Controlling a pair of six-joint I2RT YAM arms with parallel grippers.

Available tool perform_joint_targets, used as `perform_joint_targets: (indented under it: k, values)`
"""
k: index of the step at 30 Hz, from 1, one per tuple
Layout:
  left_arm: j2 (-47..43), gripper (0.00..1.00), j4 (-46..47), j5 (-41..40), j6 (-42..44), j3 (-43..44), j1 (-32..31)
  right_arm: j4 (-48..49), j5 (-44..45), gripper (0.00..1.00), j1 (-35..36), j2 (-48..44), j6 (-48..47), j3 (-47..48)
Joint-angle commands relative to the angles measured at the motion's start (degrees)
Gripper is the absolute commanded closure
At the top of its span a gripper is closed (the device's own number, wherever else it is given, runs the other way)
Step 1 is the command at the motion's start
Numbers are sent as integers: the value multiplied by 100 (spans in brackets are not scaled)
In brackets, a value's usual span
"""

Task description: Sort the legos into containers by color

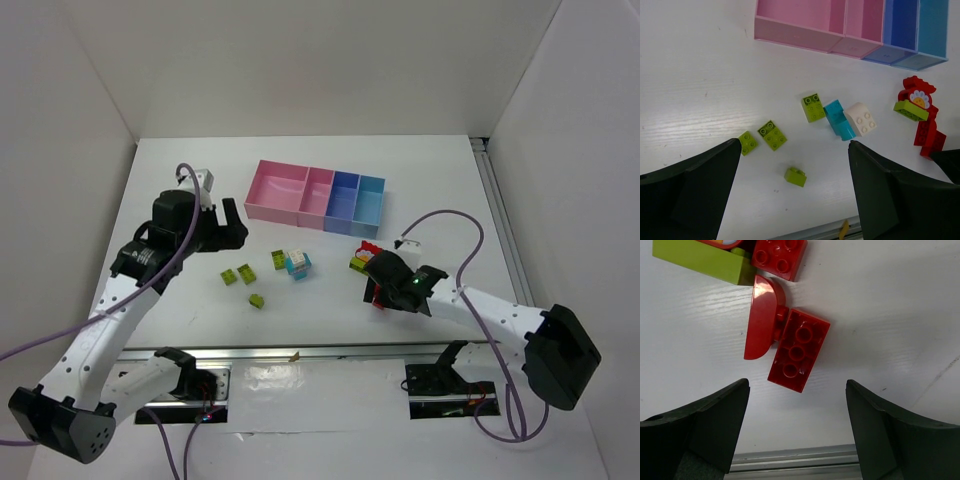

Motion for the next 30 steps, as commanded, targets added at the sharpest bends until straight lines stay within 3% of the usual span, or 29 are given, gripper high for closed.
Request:
perform_joint_targets:
  k: [1,4,11,18,25,30]
  values:
    - [39,1,-170,256,223,243,-2,251,-185,16,42,10,126,19]
    - [39,1,-170,204,285,191,-2,384,-309,23,42,246,212,-96]
    - [145,2,-92,546,154,129,-2,912,-258,23,42,800,327,-237]
    - [197,2,-30,485,100,67,-2,675,42,39,-98,871,468,-237]
    - [302,2,-144,485,-66,120,-2,7,244,69,-98,47,521,-87]
    - [750,0,-144,485,-119,67,-2,-1012,481,69,-98,-587,469,448]
